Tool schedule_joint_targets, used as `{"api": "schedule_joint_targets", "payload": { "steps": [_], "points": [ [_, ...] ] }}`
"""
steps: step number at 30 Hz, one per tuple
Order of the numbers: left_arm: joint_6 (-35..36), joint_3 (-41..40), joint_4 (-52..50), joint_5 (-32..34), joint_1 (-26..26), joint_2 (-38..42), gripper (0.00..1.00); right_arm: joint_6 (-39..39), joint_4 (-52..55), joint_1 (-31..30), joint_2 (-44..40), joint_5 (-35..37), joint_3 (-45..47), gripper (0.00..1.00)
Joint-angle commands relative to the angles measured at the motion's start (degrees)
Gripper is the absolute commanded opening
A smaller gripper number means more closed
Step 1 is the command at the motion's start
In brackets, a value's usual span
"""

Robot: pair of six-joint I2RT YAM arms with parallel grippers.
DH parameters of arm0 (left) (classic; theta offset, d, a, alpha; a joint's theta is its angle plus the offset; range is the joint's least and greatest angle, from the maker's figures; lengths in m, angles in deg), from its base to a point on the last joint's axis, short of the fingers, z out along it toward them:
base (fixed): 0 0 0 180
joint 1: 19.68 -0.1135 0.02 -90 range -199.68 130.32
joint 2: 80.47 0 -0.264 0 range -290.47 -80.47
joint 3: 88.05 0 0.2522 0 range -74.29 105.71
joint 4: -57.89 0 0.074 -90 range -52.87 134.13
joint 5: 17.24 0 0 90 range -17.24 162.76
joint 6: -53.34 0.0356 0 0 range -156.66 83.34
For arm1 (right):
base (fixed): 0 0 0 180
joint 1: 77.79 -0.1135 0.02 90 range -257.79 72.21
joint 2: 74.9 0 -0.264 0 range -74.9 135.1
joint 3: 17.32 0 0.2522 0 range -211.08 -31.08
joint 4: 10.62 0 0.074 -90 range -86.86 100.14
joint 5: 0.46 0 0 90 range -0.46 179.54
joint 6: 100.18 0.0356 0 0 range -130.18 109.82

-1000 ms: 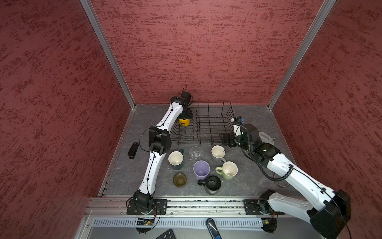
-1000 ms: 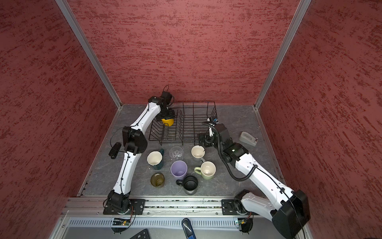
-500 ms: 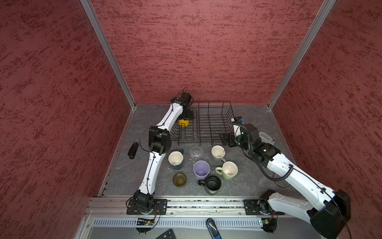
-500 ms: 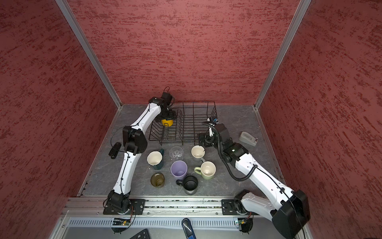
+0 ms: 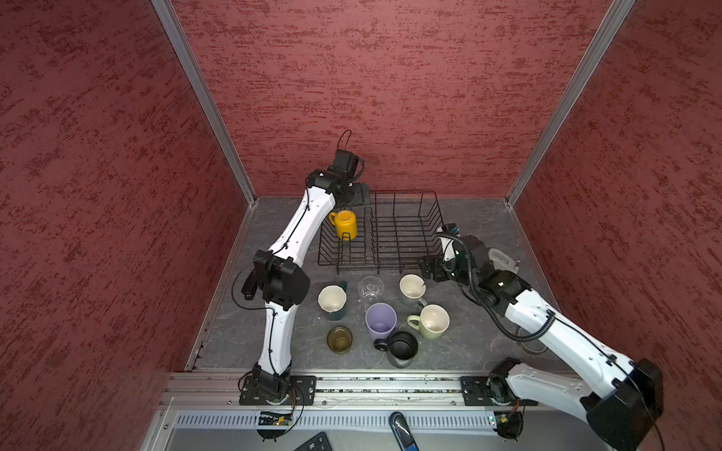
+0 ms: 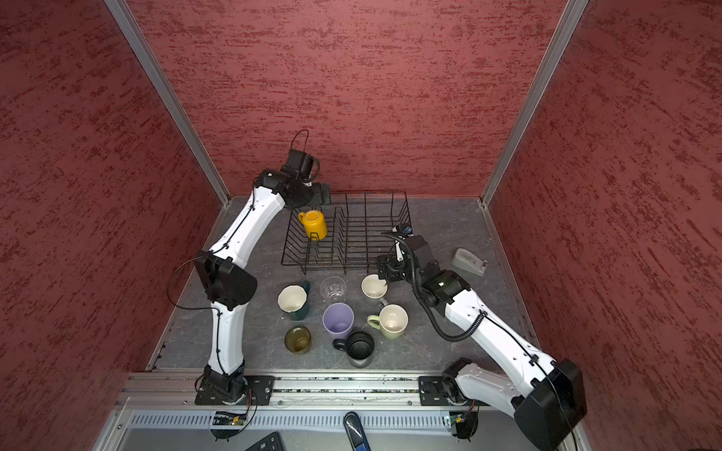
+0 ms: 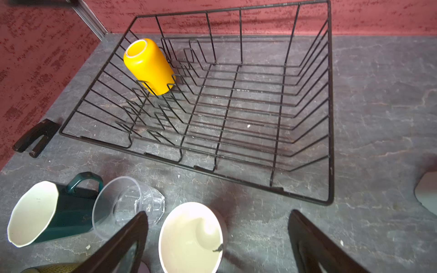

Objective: Load cups into a dish rack
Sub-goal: Place the cup upside down at the dish rack, then pick up the cup from the center of the table.

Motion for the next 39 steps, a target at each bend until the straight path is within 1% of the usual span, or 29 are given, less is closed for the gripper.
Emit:
{"api": "schedule_joint_targets", "payload": {
  "steps": [1, 4, 7, 9, 12, 15, 19, 25, 27, 28, 29, 32, 39],
  "points": [
    [3.6, -10.4, 10.4, 0.9, 0.1, 10.2, 1.0, 2.1, 4.9, 0.5, -2.0, -2.1, -2.1, 0.9],
    [6.1, -24.8, 23.3, 0.5, -0.1, 22.4, 1.0, 3.2, 7.9, 0.5, -2.8, -2.5, -2.0, 0.86],
    [7.6, -36.2, 34.6, -1.8, -0.9, 32.5, 1.0, 4.9, 9.7, 0.5, -3.3, -3.7, -1.6, 0.82],
    [8.5, -41.9, 40.0, -4.0, -1.5, 38.0, 1.0, 6.2, 10.5, 0.5, -3.3, -4.9, -1.0, 0.8],
    [9.7, -49.2, 43.9, -5.7, -2.7, 45.0, 1.0, 7.8, 10.9, 0.5, -3.1, -5.7, 0.3, 0.77],
    [10.8, -54.7, 44.8, -6.8, -4.7, 50.5, 0.99, 9.1, 11.2, 0.4, -2.6, -6.4, 1.4, 0.74],
    [11.2, -58.7, 43.8, -10.2, -8.6, 55.8, 1.0, 10.7, 10.7, 0.3, -2.7, -7.4, 2.6, 0.68],
    [13.8, -63.2, 43.2, -12.0, -12.6, 60.5, 1.0, 12.2, 9.4, 0.1, -1.3, -8.2, 4.9, 0.57],
    [15.2, -63.2, 41.4, -11.8, -12.8, 61.0, 1.0, 12.7, 9.0, -0.1, -0.3, -8.5, 5.7, 0.53],
    [15.6, -63.7, 41.7, -10.5, -12.2, 61.4, 1.0, 12.9, 8.9, -0.2, 0.1, -8.5, 5.9, 0.51],
    [15.7, -64.8, 42.6, -9.9, -11.8, 62.0, 1.0, 13.1, 8.6, -0.3, 0.6, -8.6, 6.2, 0.51],
    [14.8, -67.9, 45.7, -10.8, -12.3, 63.4, 1.0, 13.6, 7.6, -0.6, 1.8, -8.6, 6.6, 0.49],
    [14.2, -69.2, 44.7, -11.4, -14.2, 64.5, 1.0, 13.5, 5.7, -1.4, 5.6, -8.3, 6.1, 0.46]
  ]
}}
